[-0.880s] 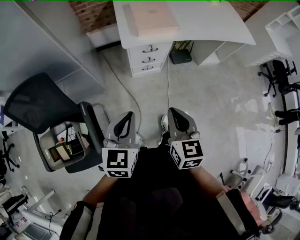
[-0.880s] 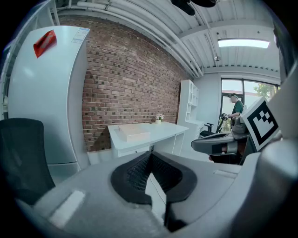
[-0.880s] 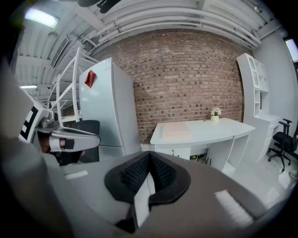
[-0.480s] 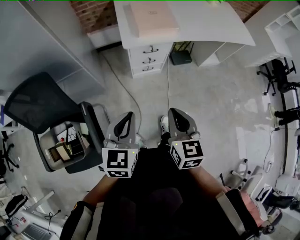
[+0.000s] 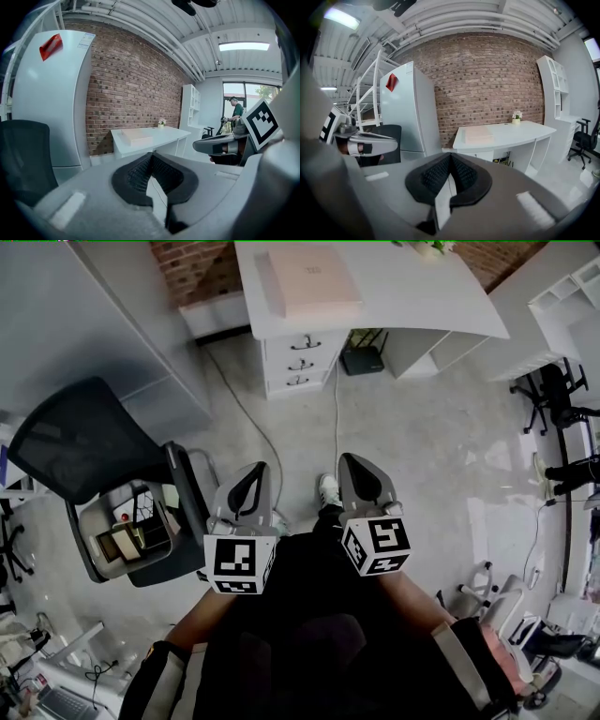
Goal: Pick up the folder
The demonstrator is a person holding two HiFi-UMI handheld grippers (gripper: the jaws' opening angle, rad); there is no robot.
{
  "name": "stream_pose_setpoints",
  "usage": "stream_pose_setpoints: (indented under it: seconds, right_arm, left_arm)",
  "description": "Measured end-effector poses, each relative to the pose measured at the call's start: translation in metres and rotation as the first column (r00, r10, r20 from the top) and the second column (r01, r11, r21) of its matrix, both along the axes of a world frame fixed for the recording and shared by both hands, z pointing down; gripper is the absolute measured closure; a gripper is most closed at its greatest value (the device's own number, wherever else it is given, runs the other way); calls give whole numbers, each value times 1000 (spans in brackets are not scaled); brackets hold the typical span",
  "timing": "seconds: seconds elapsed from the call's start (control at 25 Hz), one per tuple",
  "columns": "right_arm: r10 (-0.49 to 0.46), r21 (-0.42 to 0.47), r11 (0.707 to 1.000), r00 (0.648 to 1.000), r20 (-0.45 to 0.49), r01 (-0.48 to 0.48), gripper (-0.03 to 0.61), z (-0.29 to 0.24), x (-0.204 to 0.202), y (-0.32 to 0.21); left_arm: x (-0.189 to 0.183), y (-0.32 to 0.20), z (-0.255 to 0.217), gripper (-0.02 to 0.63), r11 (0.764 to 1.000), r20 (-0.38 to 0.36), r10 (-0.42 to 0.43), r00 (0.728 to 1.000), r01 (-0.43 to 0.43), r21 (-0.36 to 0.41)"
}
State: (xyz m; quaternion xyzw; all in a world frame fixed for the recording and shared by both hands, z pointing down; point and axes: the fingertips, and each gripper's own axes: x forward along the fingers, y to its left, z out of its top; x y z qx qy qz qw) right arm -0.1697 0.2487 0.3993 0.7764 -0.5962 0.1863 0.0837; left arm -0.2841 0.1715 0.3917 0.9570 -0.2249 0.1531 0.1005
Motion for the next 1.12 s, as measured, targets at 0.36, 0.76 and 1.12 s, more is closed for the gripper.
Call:
stream_pose_setpoints:
  seconds: [0.36, 0.76, 1.12]
  right_arm:
    - [12, 18, 1000, 999, -44, -12, 577, -17, 0, -1]
    - [-20, 17, 1000, 1000, 11, 20, 577, -2, 25, -33]
    - [-34, 6, 999, 999, 38, 34, 577, 5, 99, -70]
  left_arm:
    - [-2, -6, -14, 617, 1000, -44, -6, 999, 7, 19]
    - [18, -34, -7, 617, 998, 4, -53, 999, 53, 31]
    - [92, -63, 0, 617, 998, 45, -55, 997, 54, 25]
